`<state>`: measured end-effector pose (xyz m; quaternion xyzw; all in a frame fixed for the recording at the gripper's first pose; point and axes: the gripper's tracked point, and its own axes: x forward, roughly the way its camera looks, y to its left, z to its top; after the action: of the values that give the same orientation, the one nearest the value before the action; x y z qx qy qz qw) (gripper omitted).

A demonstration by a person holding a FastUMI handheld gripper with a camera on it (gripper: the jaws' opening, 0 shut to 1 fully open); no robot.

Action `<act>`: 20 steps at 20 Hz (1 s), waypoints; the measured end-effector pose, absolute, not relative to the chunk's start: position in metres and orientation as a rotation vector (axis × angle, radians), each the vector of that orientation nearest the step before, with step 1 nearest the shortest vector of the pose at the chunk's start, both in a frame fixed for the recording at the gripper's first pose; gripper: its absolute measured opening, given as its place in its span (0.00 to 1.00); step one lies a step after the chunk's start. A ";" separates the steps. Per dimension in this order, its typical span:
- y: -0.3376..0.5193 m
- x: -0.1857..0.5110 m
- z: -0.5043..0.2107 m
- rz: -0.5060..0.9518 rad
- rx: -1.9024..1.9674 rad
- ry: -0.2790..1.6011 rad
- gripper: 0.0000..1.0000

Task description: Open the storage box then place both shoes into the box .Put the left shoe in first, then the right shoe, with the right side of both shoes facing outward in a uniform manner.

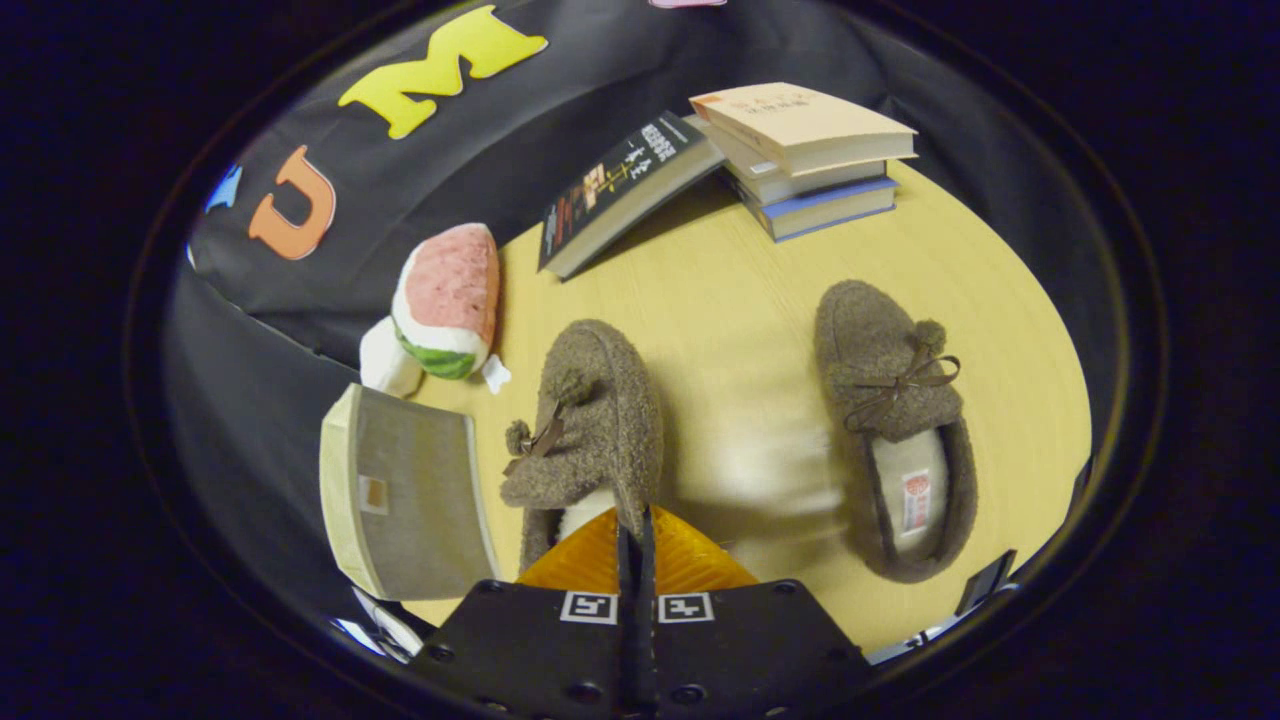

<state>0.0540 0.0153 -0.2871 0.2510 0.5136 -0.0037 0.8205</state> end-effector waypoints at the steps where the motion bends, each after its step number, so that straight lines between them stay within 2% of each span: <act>1: 0.029 0.055 -0.272 -0.001 0.545 1.075 0.00; 6: 0.120 0.069 -0.187 0.059 0.587 0.956 0.00; 10: 0.213 0.079 -0.151 0.111 0.595 0.933 0.00; 15: 0.308 0.078 -0.183 0.140 0.589 1.020 0.00; 20: 0.352 0.071 -0.243 0.104 0.516 1.108 0.00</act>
<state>0.0711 0.3521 -0.2430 0.2420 0.5199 0.0490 0.8178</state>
